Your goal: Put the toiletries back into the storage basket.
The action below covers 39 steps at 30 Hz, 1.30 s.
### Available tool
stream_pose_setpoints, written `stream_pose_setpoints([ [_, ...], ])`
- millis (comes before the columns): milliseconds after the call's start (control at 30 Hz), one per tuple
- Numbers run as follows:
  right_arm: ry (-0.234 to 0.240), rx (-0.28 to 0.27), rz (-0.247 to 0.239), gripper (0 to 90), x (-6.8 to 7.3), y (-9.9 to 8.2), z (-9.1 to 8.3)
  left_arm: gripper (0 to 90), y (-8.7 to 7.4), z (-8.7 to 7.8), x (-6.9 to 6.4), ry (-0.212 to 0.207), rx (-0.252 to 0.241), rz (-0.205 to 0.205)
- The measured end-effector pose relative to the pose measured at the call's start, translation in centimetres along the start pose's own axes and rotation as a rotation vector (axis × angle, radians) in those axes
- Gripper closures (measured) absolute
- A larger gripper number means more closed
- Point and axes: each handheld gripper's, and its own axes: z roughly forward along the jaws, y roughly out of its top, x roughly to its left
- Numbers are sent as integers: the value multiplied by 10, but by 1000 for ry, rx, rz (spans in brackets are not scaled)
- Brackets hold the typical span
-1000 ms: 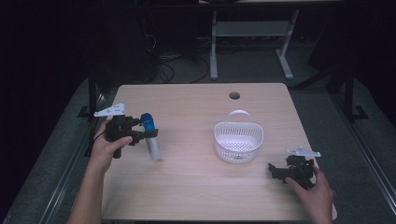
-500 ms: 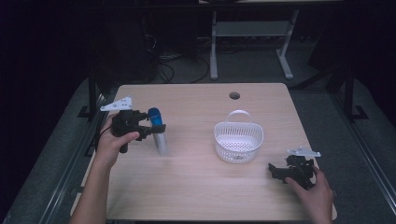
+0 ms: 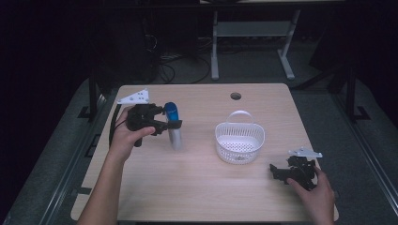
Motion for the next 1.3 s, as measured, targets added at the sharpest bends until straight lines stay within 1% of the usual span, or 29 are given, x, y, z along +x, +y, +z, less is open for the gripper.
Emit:
stream_pose_setpoints([
  [467, 1, 1, 1, 5, 0, 0, 0, 367, 24, 29, -10, -46, -19, 44],
  [533, 1, 0, 0, 5, 0, 0, 0, 367, 29, 35, -12, -53, -19, 52],
  [767, 1, 0, 0, 5, 0, 0, 0, 367, 39, 45, -15, -74, -21, 66],
  [867, 1, 0, 0, 5, 0, 0, 0, 367, 44, 50, -17, -80, -17, 80],
  [967, 0, 0, 0, 4, 0, 0, 0, 367, 49, 57, -19, -90, -22, 86],
  [1000, 0, -1, 1, 5, 0, 0, 0, 367, 51, 61, -20, -94, -21, 88],
  [1033, 0, -1, 1, 5, 0, 0, 0, 367, 51, 61, -20, -94, -21, 88],
  [1167, 0, 0, 1, 4, 0, 0, 0, 367, 55, 71, -22, -101, -20, 99],
  [1300, 0, -1, 0, 5, 0, 0, 0, 367, 58, 81, -25, -112, -28, 96],
])
